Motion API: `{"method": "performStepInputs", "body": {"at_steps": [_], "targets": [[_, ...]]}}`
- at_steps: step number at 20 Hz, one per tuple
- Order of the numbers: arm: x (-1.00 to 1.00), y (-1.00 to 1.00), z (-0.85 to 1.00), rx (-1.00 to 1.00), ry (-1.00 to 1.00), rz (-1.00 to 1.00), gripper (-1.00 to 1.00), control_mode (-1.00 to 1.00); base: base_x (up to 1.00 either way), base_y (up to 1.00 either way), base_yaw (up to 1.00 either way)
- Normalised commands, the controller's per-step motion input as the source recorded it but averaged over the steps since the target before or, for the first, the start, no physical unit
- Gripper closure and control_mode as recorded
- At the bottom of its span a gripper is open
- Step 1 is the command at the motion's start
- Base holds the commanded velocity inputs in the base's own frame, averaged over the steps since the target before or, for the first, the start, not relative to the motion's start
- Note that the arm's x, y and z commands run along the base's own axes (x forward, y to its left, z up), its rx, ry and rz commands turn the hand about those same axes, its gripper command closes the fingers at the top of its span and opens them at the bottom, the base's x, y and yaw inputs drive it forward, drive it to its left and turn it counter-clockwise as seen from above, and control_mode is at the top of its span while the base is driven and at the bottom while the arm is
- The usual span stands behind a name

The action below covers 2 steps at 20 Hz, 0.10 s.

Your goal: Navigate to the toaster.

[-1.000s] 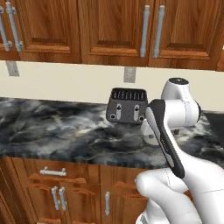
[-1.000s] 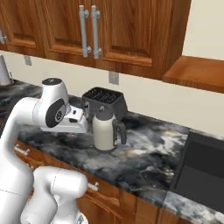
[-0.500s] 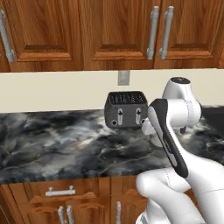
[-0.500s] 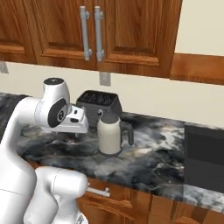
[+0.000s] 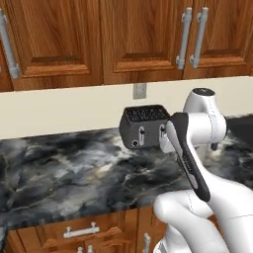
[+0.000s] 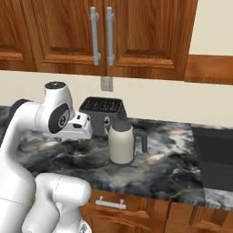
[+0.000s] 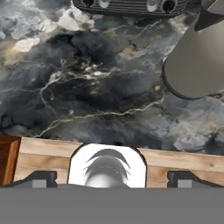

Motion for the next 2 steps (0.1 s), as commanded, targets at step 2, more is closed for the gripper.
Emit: {"method": "performStepInputs", "body": {"at_steps": [2], "targets": [[0.00, 0.00, 0.00, 0.00, 0.00, 0.00, -1.00, 1.00, 0.75, 0.00, -0.09]]}}
